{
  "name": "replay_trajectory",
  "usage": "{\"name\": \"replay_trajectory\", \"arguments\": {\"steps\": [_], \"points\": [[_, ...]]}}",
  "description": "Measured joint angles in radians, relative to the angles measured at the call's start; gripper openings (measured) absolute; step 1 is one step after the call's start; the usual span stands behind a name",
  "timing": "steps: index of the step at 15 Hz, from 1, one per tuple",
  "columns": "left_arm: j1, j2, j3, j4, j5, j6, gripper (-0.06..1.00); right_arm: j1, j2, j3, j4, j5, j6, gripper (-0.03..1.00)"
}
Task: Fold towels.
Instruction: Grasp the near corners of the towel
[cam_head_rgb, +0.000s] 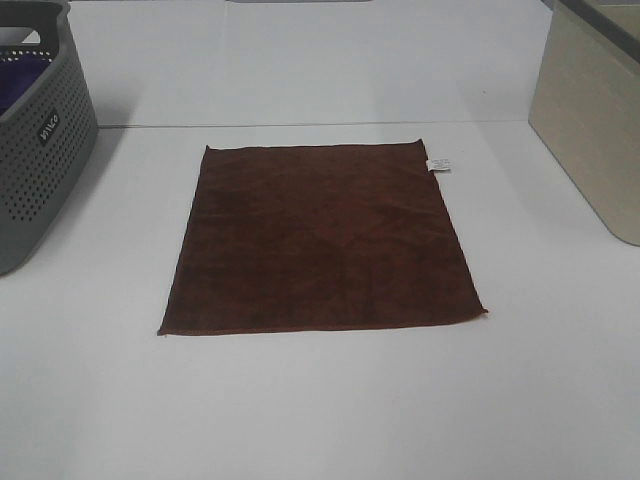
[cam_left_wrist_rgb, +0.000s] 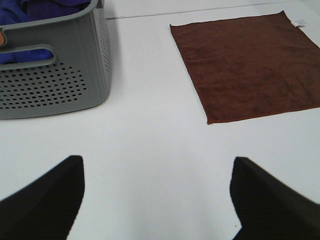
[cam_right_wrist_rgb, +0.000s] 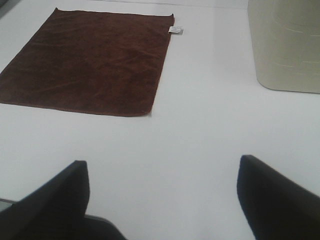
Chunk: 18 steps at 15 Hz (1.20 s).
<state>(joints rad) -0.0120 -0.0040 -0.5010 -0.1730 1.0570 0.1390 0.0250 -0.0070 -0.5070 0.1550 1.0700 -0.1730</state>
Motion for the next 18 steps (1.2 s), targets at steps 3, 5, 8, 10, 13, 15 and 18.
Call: {"name": "replay_trajectory", "arguments": {"steps": [3,5,8,10,13,15,18], "points": [[0.0,0.0,0.0,0.0,0.0,0.0,0.76,0.0,0.0,0.0,0.0,0.0,0.0,0.77],[0.0,0.0,0.0,0.0,0.0,0.0,0.76,0.0,0.0,0.0,0.0,0.0,0.0,0.77],[0.0,0.0,0.0,0.0,0.0,0.0,0.76,0.0,0.0,0.0,0.0,0.0,0.0,0.77],[0.0,0.0,0.0,0.0,0.0,0.0,0.76,0.0,0.0,0.0,0.0,0.0,0.0,0.77],[0.0,0.0,0.0,0.0,0.0,0.0,0.76,0.0,0.0,0.0,0.0,0.0,0.0,0.77],[0.0,0.0,0.0,0.0,0.0,0.0,0.76,0.0,0.0,0.0,0.0,0.0,0.0,0.77],[0.0,0.0,0.0,0.0,0.0,0.0,0.76,0.0,0.0,0.0,0.0,0.0,0.0,0.77]]}}
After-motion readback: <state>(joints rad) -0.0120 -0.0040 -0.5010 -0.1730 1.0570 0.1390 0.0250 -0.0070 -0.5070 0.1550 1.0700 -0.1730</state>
